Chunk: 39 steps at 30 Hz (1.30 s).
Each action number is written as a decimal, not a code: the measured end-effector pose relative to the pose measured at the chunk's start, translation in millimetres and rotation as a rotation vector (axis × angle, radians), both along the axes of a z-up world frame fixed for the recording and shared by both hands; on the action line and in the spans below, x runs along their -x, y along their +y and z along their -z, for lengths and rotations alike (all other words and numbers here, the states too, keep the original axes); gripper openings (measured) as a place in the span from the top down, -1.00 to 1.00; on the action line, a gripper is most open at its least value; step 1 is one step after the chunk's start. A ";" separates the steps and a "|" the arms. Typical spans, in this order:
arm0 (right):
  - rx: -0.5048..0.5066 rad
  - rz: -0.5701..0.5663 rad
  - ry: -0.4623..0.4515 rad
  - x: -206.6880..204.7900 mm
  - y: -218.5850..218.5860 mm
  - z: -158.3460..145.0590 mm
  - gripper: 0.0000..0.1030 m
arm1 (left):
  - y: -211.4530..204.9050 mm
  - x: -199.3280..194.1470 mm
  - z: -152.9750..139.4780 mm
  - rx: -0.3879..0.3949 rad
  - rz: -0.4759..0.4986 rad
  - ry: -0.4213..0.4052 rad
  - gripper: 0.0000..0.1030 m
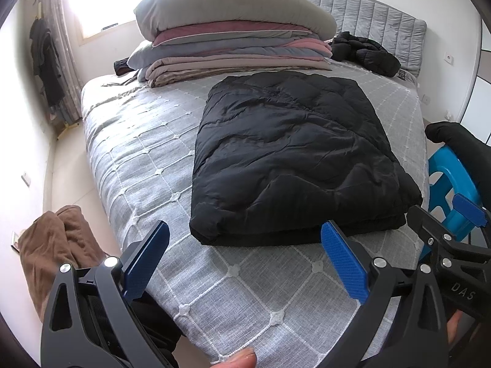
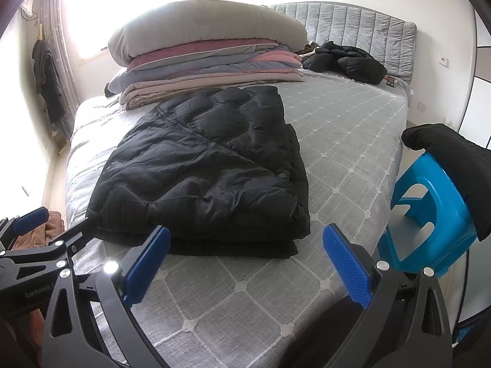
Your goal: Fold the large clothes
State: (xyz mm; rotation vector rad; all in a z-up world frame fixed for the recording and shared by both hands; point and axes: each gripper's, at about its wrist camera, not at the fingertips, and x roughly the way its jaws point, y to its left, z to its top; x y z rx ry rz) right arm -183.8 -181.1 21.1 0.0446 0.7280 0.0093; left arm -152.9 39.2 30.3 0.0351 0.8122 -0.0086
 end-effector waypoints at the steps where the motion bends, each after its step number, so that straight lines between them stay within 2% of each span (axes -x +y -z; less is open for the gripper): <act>1: 0.000 0.000 0.000 -0.1 0.1 0.3 -0.87 | 0.1 -0.2 0.0 0.000 0.000 0.000 -0.85; 39: 0.011 0.005 0.004 1.7 2.4 2.1 -0.87 | 3.5 -0.7 0.1 0.000 -0.004 0.000 -0.85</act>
